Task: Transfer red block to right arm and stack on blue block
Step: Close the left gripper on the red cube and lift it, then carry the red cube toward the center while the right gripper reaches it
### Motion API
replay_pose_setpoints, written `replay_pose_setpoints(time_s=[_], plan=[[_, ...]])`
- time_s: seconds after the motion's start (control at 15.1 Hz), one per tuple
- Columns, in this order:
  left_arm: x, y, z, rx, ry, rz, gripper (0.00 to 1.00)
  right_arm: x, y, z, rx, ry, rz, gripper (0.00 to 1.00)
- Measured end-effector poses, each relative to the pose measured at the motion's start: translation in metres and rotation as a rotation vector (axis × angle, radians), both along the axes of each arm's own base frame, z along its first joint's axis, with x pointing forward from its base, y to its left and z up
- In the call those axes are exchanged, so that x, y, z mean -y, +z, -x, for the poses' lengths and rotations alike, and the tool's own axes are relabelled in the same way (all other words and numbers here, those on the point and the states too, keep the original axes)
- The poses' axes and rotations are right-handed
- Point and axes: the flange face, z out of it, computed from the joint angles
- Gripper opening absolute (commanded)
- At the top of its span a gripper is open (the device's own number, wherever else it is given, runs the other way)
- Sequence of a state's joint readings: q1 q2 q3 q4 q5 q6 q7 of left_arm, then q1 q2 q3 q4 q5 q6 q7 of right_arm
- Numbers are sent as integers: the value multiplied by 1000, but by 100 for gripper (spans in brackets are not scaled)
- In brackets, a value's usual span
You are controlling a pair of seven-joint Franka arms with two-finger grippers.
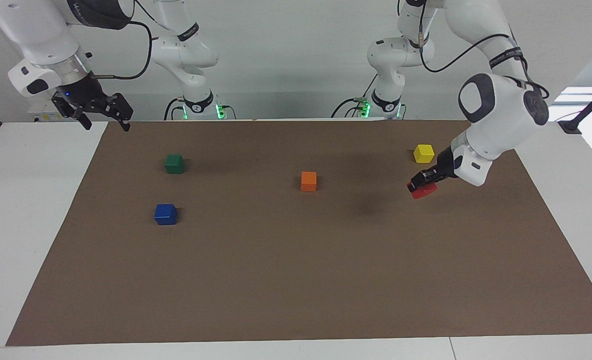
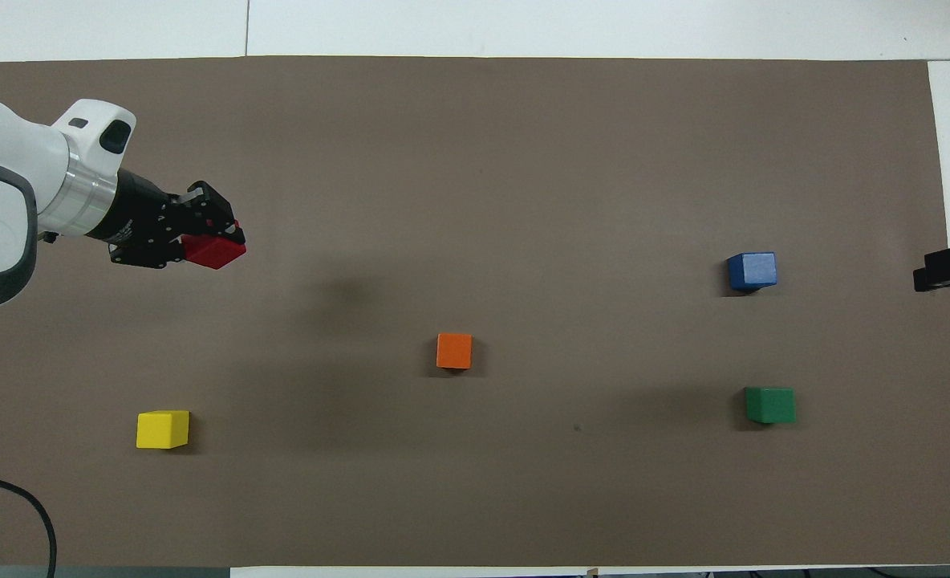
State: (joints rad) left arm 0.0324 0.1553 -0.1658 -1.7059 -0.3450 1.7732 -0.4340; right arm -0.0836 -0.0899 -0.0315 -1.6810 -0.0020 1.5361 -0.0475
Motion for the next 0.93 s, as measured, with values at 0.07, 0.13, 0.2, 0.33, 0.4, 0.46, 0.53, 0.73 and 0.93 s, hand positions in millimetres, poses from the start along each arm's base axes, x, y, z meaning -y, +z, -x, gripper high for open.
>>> replay_pose_setpoints(time_s=[0.07,0.13,0.2,0.33,0.4,0.46,0.53,0.73,0.93], plan=[[27,25,8,-12,59,28,0,-4,-1,0,2,0,-36,100],[52,47,17,-26,114,57,0,-9,-1,-1,9,-1,-81,100],[75,65,28,-43,168,85,0,-15,0,-3,28,-2,-135,100],[112,94,51,-93,267,133,0,-21,2,-8,79,19,-272,100],[128,103,61,-122,306,153,0,-18,3,-9,104,33,-350,100],[143,109,70,-146,335,162,0,-13,2,-10,127,42,-432,100],[158,112,77,-165,362,167,0,-8,1,-11,146,44,-507,100],[207,114,96,-227,504,184,0,-8,-18,-14,190,48,-765,100],[239,115,107,-335,624,316,0,-9,-71,-16,228,34,-1044,100]])
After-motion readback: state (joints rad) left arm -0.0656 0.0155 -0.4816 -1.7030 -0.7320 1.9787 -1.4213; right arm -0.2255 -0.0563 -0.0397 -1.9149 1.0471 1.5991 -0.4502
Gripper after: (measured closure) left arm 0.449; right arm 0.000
